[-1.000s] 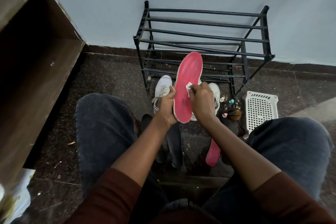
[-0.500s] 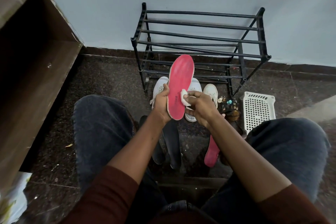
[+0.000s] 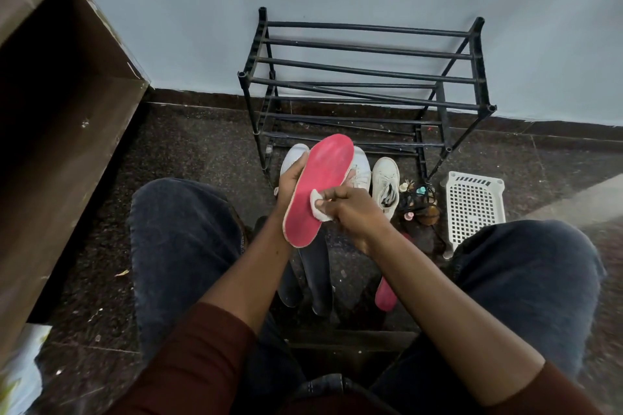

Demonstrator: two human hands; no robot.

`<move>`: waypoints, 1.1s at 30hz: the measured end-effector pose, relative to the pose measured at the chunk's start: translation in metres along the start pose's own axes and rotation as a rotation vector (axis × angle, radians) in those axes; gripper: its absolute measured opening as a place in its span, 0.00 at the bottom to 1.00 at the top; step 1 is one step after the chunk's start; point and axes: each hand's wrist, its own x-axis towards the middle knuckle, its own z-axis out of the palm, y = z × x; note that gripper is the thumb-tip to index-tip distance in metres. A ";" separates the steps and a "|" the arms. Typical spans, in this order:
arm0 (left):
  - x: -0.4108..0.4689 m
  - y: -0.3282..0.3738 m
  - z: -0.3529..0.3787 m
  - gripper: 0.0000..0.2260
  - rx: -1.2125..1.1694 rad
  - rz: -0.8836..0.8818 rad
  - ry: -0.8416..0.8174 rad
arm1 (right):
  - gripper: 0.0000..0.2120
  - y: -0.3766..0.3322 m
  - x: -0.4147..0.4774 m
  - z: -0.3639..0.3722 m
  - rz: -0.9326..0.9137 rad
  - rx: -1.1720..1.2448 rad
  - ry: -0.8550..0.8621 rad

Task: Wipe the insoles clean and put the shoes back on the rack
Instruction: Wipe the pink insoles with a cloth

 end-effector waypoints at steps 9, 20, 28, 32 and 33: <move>-0.018 -0.003 0.007 0.21 -0.169 -0.065 -0.081 | 0.02 -0.018 0.026 -0.037 -0.244 -0.260 0.409; -0.011 -0.002 0.003 0.12 0.042 0.003 -0.012 | 0.14 -0.016 0.028 -0.035 -0.494 -0.735 0.418; -0.016 -0.001 0.017 0.14 0.131 -0.001 0.145 | 0.13 0.001 0.015 -0.017 -0.377 -0.795 0.284; -0.011 -0.006 0.008 0.23 0.085 0.072 0.350 | 0.11 0.010 0.004 -0.007 -0.415 -0.804 0.159; -0.012 -0.007 0.007 0.23 0.029 0.053 0.325 | 0.10 0.012 0.002 -0.005 -0.427 -0.821 0.150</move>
